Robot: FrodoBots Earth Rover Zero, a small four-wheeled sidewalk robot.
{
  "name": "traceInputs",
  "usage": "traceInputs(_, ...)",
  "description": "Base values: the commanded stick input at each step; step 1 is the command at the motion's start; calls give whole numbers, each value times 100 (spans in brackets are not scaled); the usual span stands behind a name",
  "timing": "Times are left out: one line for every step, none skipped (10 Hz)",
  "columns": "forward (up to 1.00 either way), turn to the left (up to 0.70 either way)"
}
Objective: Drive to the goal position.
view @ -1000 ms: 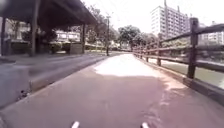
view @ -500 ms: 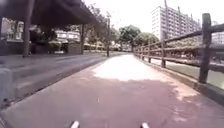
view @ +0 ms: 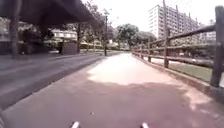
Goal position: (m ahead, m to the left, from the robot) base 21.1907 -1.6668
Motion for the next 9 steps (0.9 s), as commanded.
traceInputs(70,0)
traceInputs(70,0)
traceInputs(70,0)
traceInputs(70,0)
traceInputs(70,0)
traceInputs(70,0)
traceInputs(70,0)
traceInputs(70,0)
traceInputs(70,0)
